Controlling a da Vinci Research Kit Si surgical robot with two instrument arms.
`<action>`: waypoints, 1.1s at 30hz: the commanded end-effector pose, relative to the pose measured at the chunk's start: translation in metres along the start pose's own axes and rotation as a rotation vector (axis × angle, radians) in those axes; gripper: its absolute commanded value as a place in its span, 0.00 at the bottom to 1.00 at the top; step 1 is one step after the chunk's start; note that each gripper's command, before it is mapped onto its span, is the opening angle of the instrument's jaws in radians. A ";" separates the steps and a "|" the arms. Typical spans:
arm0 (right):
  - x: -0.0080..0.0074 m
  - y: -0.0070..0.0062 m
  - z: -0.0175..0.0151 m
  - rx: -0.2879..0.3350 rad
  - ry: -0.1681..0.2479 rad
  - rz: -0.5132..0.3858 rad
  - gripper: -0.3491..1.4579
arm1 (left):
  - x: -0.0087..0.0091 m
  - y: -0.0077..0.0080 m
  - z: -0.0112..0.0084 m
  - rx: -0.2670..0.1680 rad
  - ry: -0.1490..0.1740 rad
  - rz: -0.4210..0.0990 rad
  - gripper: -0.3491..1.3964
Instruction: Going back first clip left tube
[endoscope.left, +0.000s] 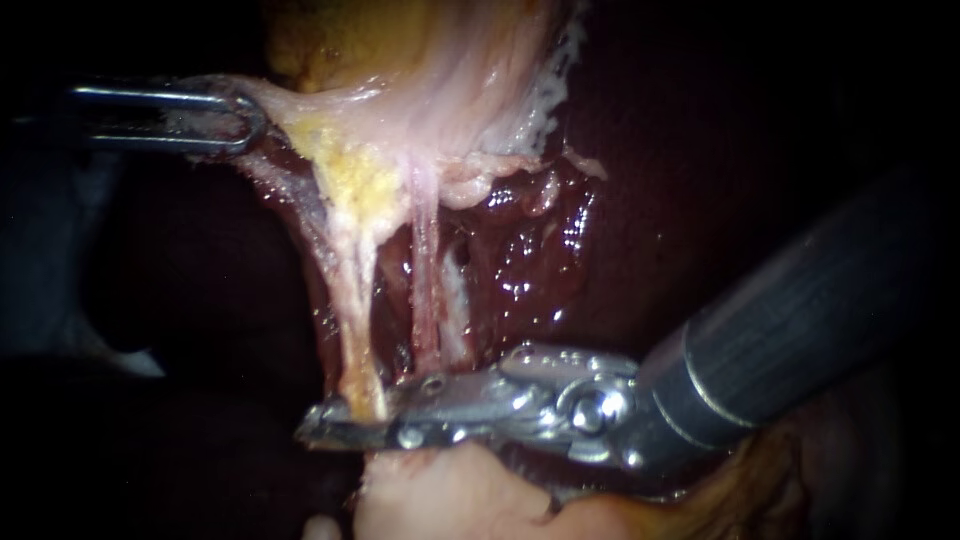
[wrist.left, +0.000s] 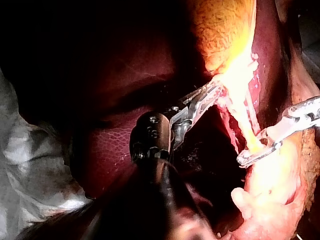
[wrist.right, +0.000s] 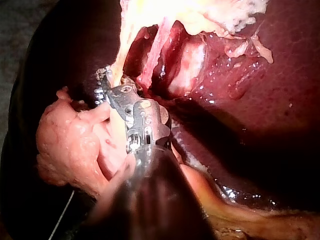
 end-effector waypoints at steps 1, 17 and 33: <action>-0.0002 0.0000 0.0001 0.018 -0.008 -0.001 0.01 | 0.0000 0.0000 0.0000 0.000 0.000 0.000 0.00; -0.0014 0.0025 0.0012 0.006 0.097 -0.203 0.44 | 0.0000 0.0000 -0.0001 0.000 0.000 0.000 0.00; -0.0023 0.0026 -0.0068 -0.108 0.109 -0.517 0.47 | -0.0001 -0.0001 -0.0003 -0.001 0.000 0.001 0.00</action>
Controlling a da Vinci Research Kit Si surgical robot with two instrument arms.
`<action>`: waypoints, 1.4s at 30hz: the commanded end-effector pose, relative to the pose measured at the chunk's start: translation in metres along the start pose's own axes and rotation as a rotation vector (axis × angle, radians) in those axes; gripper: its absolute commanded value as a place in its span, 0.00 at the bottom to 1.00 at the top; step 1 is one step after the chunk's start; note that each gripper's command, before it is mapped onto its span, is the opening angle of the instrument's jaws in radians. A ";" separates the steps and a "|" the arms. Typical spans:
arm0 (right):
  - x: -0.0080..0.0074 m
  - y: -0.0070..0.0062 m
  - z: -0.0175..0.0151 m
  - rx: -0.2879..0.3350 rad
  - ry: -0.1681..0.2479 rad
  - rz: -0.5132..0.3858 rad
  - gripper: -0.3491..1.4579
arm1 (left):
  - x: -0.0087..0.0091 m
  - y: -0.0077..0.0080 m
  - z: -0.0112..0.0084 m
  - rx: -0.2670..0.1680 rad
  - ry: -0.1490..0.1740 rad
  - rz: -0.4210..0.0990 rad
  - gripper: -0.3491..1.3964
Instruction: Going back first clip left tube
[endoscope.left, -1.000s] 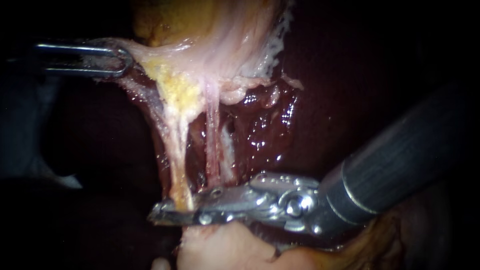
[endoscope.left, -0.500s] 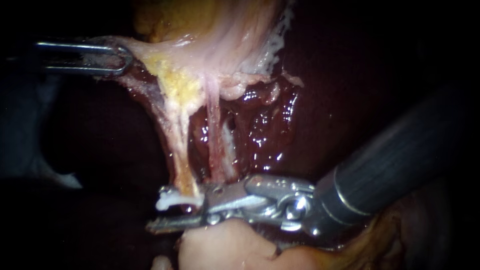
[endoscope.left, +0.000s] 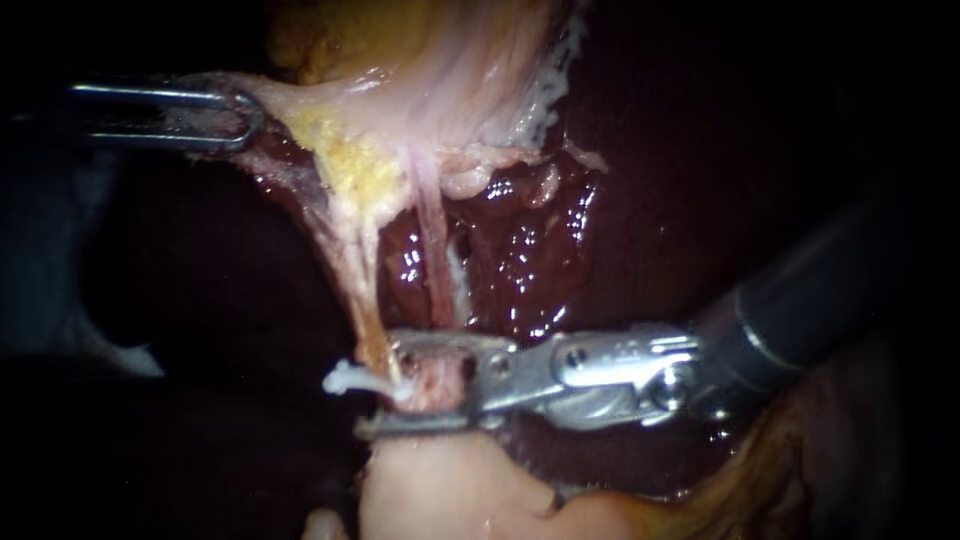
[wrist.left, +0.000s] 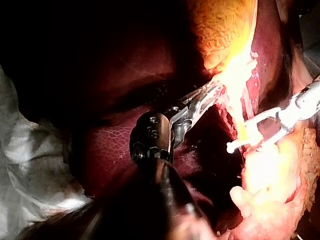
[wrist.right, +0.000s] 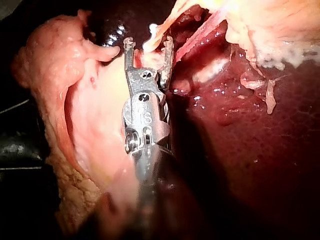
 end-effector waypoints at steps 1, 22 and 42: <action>0.0004 0.0002 -0.0013 0.005 0.000 -0.019 0.47 | 0.0000 0.0000 0.0000 -0.001 0.000 0.000 0.00; 0.0013 0.0046 -0.0143 0.033 0.001 -0.100 0.47 | -0.0001 -0.0001 0.0000 -0.001 0.000 0.001 0.00; 0.0013 0.0046 -0.0144 0.034 0.001 -0.100 0.47 | -0.0030 -0.0009 0.0060 -0.007 -0.006 0.020 0.00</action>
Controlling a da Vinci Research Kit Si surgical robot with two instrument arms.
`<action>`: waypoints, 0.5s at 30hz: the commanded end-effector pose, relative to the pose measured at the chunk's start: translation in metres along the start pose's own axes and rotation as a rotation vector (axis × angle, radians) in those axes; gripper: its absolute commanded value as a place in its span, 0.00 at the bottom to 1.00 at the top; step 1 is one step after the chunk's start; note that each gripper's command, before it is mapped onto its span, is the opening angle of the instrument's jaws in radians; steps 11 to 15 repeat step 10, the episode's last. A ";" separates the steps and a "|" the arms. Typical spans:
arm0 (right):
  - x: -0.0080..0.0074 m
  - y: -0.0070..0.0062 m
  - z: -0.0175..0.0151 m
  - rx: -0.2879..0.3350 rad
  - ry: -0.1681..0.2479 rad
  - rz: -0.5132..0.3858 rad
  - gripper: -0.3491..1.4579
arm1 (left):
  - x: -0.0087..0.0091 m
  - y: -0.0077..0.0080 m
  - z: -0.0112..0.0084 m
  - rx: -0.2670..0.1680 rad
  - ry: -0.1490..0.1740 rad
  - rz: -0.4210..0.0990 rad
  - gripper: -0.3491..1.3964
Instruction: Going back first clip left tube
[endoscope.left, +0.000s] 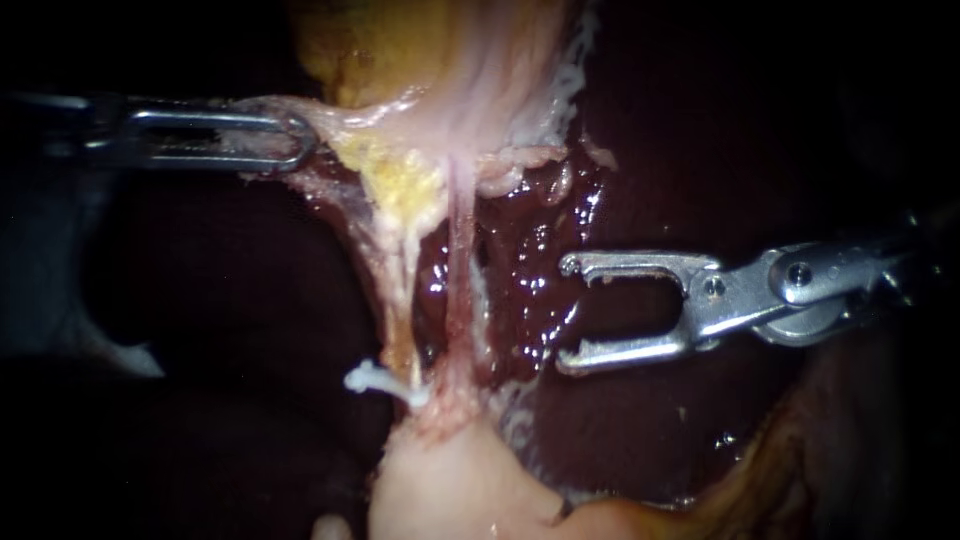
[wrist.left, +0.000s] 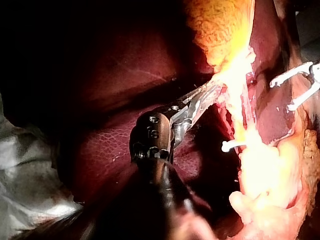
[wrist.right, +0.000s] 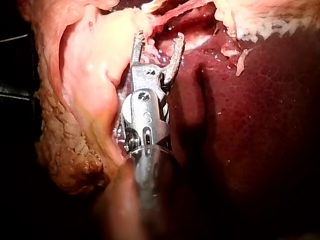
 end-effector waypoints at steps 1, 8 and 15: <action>0.0000 0.0000 0.0000 0.000 0.000 0.000 0.47 | -0.0002 -0.0001 0.0002 0.001 -0.004 0.002 0.00; 0.0002 0.0000 0.0000 0.000 0.000 0.001 0.47 | -0.0003 -0.0002 0.0002 0.002 -0.007 0.003 0.00; 0.0002 -0.0001 0.0001 -0.001 0.000 0.001 0.47 | -0.0002 -0.0002 0.0001 0.001 -0.008 0.003 0.00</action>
